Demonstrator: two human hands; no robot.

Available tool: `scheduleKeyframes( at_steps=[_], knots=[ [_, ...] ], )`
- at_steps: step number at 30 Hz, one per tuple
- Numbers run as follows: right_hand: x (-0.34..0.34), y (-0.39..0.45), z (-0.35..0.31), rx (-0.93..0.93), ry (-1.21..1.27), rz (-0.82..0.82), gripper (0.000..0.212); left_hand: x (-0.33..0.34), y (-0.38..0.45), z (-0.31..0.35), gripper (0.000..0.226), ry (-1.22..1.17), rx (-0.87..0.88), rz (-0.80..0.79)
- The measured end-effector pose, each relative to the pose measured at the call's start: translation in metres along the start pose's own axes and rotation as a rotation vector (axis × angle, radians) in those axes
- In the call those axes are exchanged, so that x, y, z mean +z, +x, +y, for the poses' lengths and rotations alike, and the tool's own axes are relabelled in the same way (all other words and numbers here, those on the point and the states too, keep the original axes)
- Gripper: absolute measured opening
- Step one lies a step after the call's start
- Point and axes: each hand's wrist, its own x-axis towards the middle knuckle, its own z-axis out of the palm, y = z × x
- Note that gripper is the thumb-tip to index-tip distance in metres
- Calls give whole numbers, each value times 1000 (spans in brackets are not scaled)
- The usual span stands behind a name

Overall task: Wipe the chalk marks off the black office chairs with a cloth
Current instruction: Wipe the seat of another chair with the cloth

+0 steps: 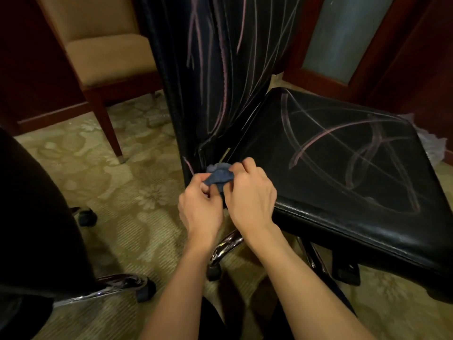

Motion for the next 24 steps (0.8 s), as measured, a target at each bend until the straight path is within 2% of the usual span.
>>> scheduleKeyframes(
  at_steps=[6, 12, 16, 20, 24],
  knots=[
    [-22, -28, 26, 20, 59, -6, 20, 7, -44, 9, 17, -83, 33, 49],
    [-51, -92, 91, 190, 88, 103, 26, 31, -109, 23, 17, -60, 253, -105],
    [-50, -82, 91, 157, 46, 126, 26, 39, -102, 23, 18, -66, 266, -106],
    [-42, -58, 79, 103, 13, 78, 21, 32, -84, 15, 16, -58, 304, -141],
    [-30, -42, 59, 38, 8, 36, 20, 17, -56, 8, 19, -29, 219, -120]
  ],
)
